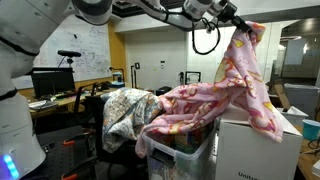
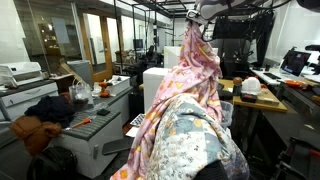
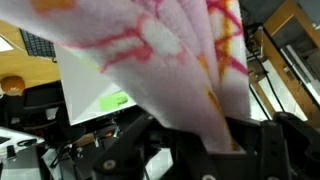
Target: Place the pink fleece blanket on the clear storage bin
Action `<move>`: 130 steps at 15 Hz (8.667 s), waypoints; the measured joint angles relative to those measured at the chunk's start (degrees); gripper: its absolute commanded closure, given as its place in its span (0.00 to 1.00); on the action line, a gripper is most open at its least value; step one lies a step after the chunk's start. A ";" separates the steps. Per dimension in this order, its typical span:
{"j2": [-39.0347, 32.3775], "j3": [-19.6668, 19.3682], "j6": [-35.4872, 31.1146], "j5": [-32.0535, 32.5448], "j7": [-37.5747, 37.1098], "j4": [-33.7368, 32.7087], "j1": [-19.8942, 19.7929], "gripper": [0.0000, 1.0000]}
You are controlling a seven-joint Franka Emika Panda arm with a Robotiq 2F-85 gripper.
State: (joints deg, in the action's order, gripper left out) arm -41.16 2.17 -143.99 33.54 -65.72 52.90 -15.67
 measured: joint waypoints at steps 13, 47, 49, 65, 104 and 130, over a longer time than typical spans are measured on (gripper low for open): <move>9.06 5.35 0.16 -26.44 27.26 32.53 -3.84 1.00; 22.64 -4.09 -25.66 -38.18 53.33 49.11 10.06 0.00; 23.21 -1.15 -22.28 -39.62 56.37 49.11 8.61 0.00; 26.40 -0.46 -3.37 -41.90 63.35 50.80 8.42 0.00; 9.55 9.89 5.83 -37.31 92.28 39.14 18.21 0.00; -4.34 10.57 24.19 -32.56 104.41 23.86 20.74 0.00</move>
State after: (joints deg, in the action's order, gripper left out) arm -45.50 12.74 -119.80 0.99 38.69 76.76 5.07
